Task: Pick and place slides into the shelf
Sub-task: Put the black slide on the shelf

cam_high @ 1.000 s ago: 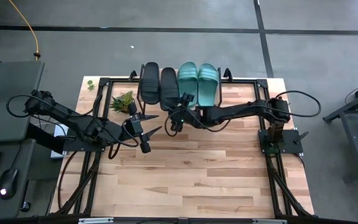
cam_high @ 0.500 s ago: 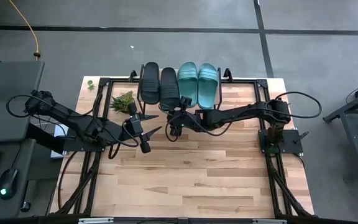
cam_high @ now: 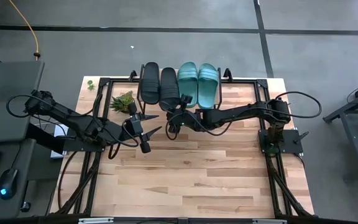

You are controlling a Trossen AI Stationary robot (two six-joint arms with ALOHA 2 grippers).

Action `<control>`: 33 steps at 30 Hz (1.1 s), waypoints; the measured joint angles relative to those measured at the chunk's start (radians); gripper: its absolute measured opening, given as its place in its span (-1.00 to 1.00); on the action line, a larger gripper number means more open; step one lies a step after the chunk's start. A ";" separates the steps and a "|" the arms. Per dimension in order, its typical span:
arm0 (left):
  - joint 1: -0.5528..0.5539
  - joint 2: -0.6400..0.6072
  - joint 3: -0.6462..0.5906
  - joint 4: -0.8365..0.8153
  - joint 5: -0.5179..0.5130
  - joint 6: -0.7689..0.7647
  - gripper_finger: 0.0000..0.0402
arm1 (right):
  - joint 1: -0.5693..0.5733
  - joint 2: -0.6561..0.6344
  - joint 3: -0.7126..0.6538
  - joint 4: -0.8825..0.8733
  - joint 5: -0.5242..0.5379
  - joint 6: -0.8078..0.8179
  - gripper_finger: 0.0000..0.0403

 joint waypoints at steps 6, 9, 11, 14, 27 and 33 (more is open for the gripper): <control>0.000 0.000 0.000 0.000 0.000 0.000 -0.08 | 0.000 0.000 0.000 0.003 0.081 -0.029 0.40; 0.000 0.000 0.000 0.000 0.000 0.000 -0.08 | -0.005 0.000 0.000 0.003 0.092 -0.036 0.40; 0.000 0.000 0.000 0.000 0.000 0.000 -0.08 | -0.007 0.000 0.000 0.003 0.106 -0.036 0.40; 0.000 0.000 0.000 0.000 0.000 0.000 -0.08 | -0.016 0.000 0.000 0.003 0.116 -0.036 0.40; 0.000 0.000 0.000 0.000 0.000 0.000 -0.08 | -0.018 -0.001 0.000 0.005 0.114 -0.036 0.40; 0.000 0.000 0.000 -0.001 0.000 0.000 -0.08 | 0.010 -0.007 0.000 0.008 0.110 -0.047 0.40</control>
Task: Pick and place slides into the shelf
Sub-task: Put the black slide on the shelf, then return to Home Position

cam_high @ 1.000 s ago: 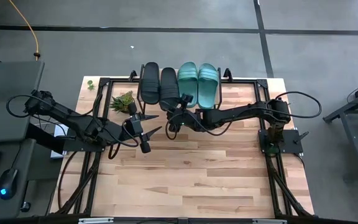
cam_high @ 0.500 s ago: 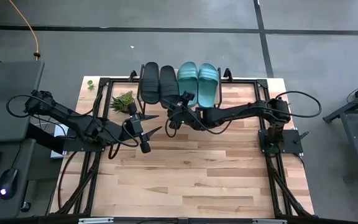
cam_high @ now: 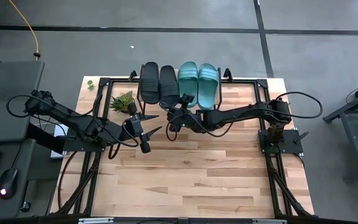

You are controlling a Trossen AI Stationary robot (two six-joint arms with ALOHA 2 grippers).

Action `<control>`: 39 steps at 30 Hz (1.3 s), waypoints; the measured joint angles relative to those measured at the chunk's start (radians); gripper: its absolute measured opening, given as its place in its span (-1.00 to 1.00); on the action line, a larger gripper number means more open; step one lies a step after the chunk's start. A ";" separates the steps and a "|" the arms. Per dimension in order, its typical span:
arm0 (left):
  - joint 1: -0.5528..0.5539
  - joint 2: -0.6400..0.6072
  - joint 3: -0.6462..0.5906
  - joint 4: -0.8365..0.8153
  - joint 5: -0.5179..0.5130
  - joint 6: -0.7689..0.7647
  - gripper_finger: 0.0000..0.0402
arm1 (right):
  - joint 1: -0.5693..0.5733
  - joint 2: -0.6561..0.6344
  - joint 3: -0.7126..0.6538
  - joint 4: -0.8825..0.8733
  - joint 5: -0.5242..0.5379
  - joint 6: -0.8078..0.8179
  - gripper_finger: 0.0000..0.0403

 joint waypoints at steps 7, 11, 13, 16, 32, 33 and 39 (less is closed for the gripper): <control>0.000 -0.044 0.000 -0.083 0.000 -0.021 -0.08 | 0.012 -0.051 0.000 -0.021 -0.151 0.027 0.40; 0.000 -0.098 0.000 -0.155 0.001 -0.083 -0.08 | 0.013 -0.095 0.000 -0.090 -0.283 0.083 0.40; -0.005 -0.118 0.000 -0.187 0.001 -0.109 -0.08 | 0.013 -0.112 0.000 -0.128 -0.336 0.105 0.40; -0.025 -0.137 0.000 -0.222 0.005 -0.115 -0.08 | 0.013 -0.132 0.000 -0.180 -0.406 0.131 0.40; -0.102 -0.159 -0.015 -0.279 0.020 -0.079 -0.08 | 0.083 -0.154 0.000 -0.311 -0.641 0.205 0.40; -0.102 -0.158 -0.022 -0.279 0.021 -0.079 -0.08 | 0.091 -0.164 0.000 -0.311 -0.635 0.205 0.40; -0.102 -0.158 -0.032 -0.233 0.018 -0.075 -0.08 | 0.123 -0.181 0.000 -0.303 -0.646 0.211 0.40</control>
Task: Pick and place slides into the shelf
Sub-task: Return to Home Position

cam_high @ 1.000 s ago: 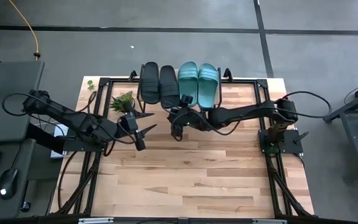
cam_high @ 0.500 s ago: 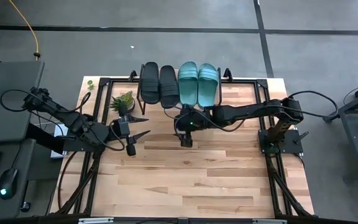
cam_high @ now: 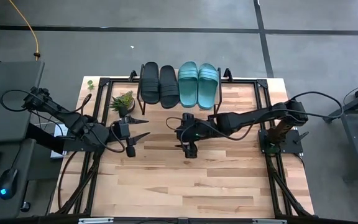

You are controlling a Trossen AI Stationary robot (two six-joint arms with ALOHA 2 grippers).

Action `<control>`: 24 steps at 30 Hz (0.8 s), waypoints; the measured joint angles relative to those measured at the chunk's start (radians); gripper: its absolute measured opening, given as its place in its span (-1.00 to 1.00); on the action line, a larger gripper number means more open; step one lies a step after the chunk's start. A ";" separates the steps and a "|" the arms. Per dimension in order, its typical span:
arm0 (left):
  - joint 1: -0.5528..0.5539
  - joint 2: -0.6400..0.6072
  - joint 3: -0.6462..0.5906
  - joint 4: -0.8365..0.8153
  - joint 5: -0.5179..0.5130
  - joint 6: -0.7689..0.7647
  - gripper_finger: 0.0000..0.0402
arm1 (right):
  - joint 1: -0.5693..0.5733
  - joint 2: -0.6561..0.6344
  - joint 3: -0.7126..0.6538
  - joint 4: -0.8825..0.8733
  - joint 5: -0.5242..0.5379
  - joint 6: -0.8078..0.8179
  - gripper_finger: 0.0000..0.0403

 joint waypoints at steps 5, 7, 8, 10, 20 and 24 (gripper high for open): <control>0.000 0.000 0.000 0.014 -0.002 0.002 -0.08 | 0.009 0.000 0.000 0.000 0.020 0.063 0.40; 0.000 0.000 0.000 0.001 -0.001 0.001 -0.08 | 0.008 0.000 0.000 -0.006 0.023 0.068 0.40; 0.000 0.001 0.000 -0.004 0.003 -0.002 -0.08 | 0.008 0.000 0.000 0.001 0.031 0.064 0.40; 0.000 0.004 0.000 -0.004 0.018 -0.001 -0.08 | 0.005 0.000 0.000 0.014 0.038 0.063 0.40; 0.000 0.005 0.000 -0.010 0.035 -0.002 -0.08 | -0.033 0.001 0.000 0.010 0.038 0.097 0.40; 0.000 0.005 0.000 -0.007 0.035 -0.003 -0.08 | -0.044 0.001 0.000 0.008 0.035 0.131 0.40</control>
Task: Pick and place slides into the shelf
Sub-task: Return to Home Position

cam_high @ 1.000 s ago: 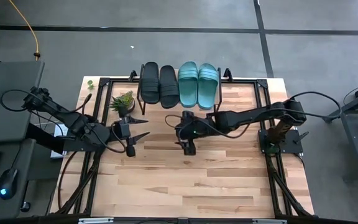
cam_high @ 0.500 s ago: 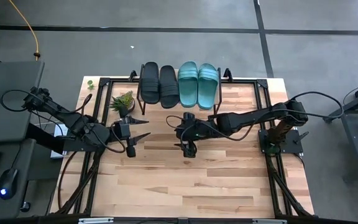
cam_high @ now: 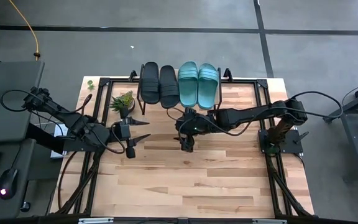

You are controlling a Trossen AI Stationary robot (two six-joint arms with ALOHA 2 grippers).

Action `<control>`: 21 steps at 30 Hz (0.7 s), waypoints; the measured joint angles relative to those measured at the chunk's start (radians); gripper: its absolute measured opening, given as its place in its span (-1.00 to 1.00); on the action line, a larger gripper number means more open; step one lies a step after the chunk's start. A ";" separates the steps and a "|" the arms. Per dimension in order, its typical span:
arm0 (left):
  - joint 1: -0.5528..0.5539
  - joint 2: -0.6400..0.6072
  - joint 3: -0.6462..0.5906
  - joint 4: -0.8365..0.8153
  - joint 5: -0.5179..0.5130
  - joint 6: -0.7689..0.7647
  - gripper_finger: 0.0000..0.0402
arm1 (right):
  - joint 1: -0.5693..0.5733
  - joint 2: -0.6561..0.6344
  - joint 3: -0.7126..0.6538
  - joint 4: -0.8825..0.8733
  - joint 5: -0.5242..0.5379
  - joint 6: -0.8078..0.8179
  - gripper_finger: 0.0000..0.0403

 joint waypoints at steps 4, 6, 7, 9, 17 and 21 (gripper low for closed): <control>0.000 0.000 0.000 0.024 0.025 -0.017 -0.08 | 0.001 0.000 0.000 0.001 -0.004 -0.008 0.40; 0.000 0.000 0.000 0.035 0.037 -0.018 -0.08 | 0.001 0.000 0.000 0.004 -0.004 -0.008 0.40; 0.000 0.000 0.000 0.048 0.037 -0.018 -0.08 | 0.001 0.000 0.000 0.004 -0.004 -0.012 0.40; 0.000 0.000 0.000 0.071 0.038 -0.018 -0.08 | 0.001 0.000 0.000 0.001 -0.004 -0.018 0.40; 0.000 -0.005 0.000 0.119 0.186 0.020 -0.08 | 0.001 -0.018 0.000 -0.054 -0.006 -0.016 0.40; 0.000 -0.002 0.000 0.136 0.312 0.078 -0.08 | 0.004 -0.056 0.000 -0.079 -0.008 -0.015 0.40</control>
